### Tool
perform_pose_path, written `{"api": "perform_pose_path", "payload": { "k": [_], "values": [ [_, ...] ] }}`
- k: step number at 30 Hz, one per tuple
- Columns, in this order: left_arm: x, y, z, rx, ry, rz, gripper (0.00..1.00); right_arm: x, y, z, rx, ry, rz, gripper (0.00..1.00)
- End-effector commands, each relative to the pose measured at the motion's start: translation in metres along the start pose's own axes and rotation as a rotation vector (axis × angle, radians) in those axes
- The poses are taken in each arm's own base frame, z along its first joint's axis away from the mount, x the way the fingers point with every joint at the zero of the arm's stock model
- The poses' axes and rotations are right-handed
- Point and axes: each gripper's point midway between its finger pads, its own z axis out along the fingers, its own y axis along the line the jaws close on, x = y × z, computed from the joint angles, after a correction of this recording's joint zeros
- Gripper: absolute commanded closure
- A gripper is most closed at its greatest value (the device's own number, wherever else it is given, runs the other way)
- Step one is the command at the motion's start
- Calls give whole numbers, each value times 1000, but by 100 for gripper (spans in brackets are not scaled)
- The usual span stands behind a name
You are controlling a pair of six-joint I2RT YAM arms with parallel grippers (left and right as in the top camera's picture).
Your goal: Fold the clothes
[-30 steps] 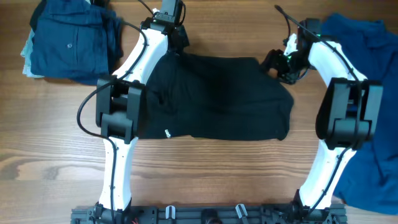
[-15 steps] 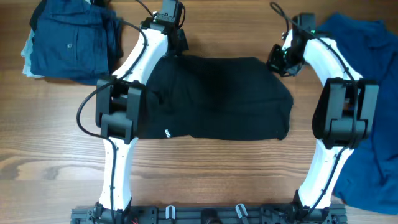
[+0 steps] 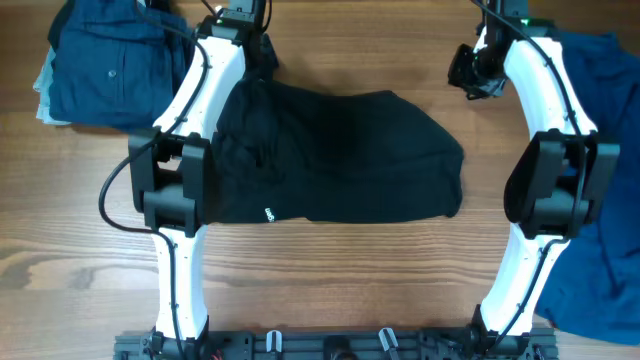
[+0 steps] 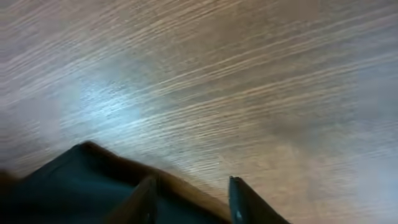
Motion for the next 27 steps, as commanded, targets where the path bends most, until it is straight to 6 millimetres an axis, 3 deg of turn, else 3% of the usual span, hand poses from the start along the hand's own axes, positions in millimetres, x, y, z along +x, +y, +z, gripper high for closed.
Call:
{"api": "perform_pose_path", "payload": {
  "k": [1,9,13,21,27],
  "values": [
    [-15,-1,-19,9,-51,-18,96,22,14,18,-112,82,-43,57],
    [-12,1,-19,1,-37,-16,96,44,31,64,-151,159,-48,59],
    [-11,1,-19,1,-36,-16,96,52,31,71,-114,179,-59,59],
    [-11,1,-19,0,-35,-16,96,76,13,85,89,231,-108,49],
    [-11,1,-19,0,-34,-16,96,78,-1,70,239,226,-86,49]
  ]
}}
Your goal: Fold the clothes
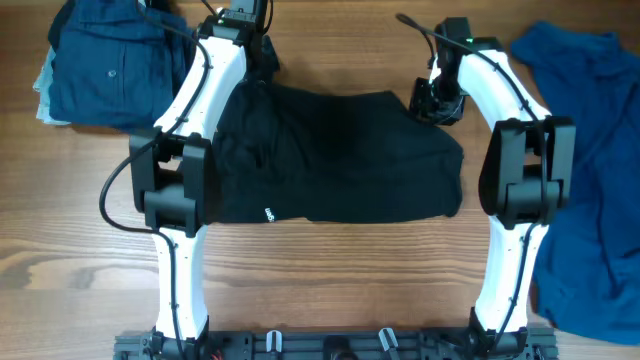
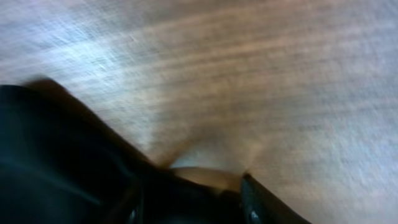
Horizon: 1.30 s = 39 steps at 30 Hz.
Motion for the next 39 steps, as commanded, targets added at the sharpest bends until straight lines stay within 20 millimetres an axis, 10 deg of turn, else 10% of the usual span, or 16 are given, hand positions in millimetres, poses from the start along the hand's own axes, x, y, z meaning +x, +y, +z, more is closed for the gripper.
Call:
{"api": "perform_pose_path", "payload": {
  "k": [1,19,25,30,39],
  "values": [
    [-14,0,-19,7,-47,-19,96,7,-26,4,170,27,52,48],
    [-13,0,-19,4,-43,-18,96,20,-19,-58,155,11,17,41],
    [-13,1,-19,3,-40,-18,96,36,27,-39,26,43,-95,29],
    [-9,3,-19,-5,-27,-15,96,39,29,-15,33,26,-110,25],
    [-10,2,-19,-3,-31,-16,96,19,42,-29,-46,-33,-106,29]
  ]
}}
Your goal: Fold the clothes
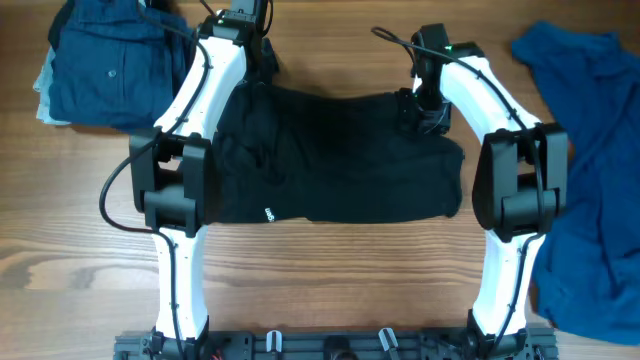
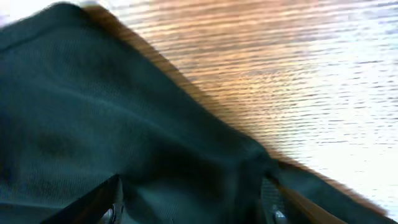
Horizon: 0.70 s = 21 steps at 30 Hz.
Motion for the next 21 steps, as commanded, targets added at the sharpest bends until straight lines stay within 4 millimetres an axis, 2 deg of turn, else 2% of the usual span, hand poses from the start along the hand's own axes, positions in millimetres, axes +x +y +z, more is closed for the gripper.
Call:
{"api": "perform_pose_path", "payload": {
  "k": [1,3,5,9,13,17,21],
  "values": [
    [-15,-1,-19,11,-54,-19,96,-4,24,-16,-127,-3,-18,29],
    [-16,-1,-19,13,-57,-20,96,1,34,-16,-161,13,-29,30],
    [-16,-1,-19,13,-56,-20,96,-4,29,-14,-114,-14,-30,30],
    [-14,0,-19,7,-46,-18,96,-29,14,-27,-90,-91,26,30],
    [-14,0,-19,7,-47,-19,96,-55,-10,-42,-97,-164,40,31],
    [-14,0,-19,7,-48,-19,96,-53,-20,-35,-89,-148,46,32],
    [-15,0,-19,9,-50,-19,96,-43,-9,-25,-88,-115,55,33]
  ]
}}
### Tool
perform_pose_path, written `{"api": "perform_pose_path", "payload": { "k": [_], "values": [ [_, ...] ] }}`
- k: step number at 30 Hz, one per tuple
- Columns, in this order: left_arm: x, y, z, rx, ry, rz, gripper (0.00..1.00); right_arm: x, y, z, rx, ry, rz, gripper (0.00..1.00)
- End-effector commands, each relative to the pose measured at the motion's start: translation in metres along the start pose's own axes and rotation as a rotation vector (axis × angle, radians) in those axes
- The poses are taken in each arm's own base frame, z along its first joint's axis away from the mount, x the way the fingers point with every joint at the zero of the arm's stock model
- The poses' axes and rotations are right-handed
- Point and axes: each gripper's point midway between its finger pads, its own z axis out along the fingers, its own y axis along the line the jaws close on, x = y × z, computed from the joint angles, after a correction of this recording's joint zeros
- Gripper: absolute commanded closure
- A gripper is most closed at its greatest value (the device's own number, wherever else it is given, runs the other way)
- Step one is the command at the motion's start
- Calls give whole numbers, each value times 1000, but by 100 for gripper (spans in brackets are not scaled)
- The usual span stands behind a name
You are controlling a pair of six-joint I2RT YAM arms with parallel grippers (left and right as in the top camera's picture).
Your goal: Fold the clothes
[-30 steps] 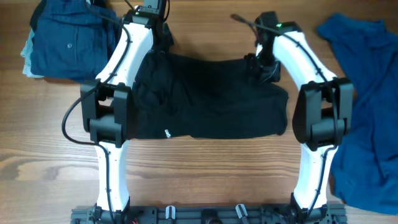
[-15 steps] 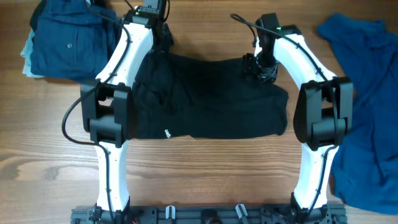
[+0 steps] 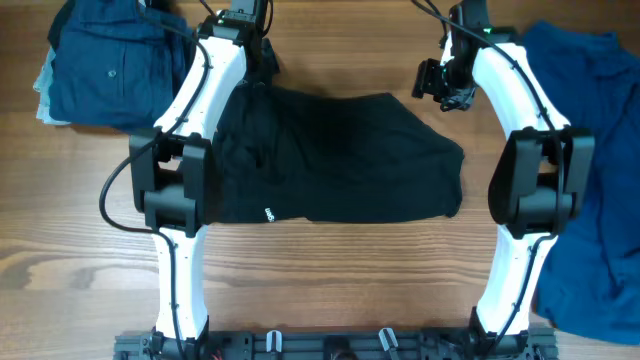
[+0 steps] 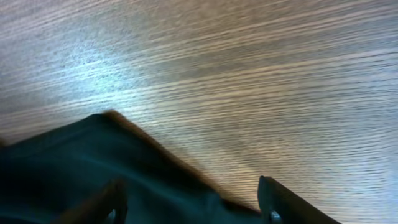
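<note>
A black garment (image 3: 335,155) lies spread flat in the middle of the wooden table (image 3: 330,270). In the overhead view my left gripper (image 3: 255,62) sits at the garment's far left corner; its jaws are hidden by the arm. My right gripper (image 3: 440,90) hovers just beyond the garment's far right corner. In the right wrist view that gripper (image 4: 189,196) is open wide, with the black cloth's edge (image 4: 93,162) below and between the fingers (image 4: 270,202), and nothing is gripped.
A stack of folded dark blue clothes (image 3: 105,60) sits at the far left, with a pale blue piece (image 3: 45,88) under it. A loose blue garment (image 3: 600,170) is spread along the right edge of the table.
My right gripper was low over the black garment's far right edge; now it is higher and further right, off the corner, still open. The garment and left arm have not moved.
My right gripper was first right of the garment over bare wood. Then it was at the garment's far right corner, and later over the cloth with jaws wide. Now it is back off the corner, holding nothing. The left arm stayed at the far left corner throughout.
</note>
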Motion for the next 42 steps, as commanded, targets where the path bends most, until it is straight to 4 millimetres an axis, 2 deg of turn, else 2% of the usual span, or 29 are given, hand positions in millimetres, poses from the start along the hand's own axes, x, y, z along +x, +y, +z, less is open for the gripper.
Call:
{"api": "perform_pose_path", "payload": {
  "k": [1,3,11,20,28,30,33,35,38,42],
  "values": [
    [-15,-1,-19,10,-53,-19,96,12,18,8,7,22,-22,33],
    [-15,-1,-19,10,-51,-19,96,16,24,13,24,27,-9,33],
    [-13,1,-19,5,-43,-18,96,31,17,38,76,89,65,36],
    [-13,1,-19,5,-43,-18,96,34,18,44,80,100,119,39],
    [-13,1,-19,5,-43,-18,96,42,15,66,85,141,118,40],
    [-13,1,-19,5,-43,-18,96,41,14,67,86,139,118,48],
    [-13,1,-19,5,-43,-18,96,40,13,67,95,132,121,67],
    [-13,1,-19,5,-43,-18,96,38,10,67,113,121,124,93],
    [-13,1,-19,5,-43,-18,96,30,5,63,146,87,120,96],
    [-13,1,-19,5,-43,-18,96,0,-10,42,197,6,147,96]
  ]
}}
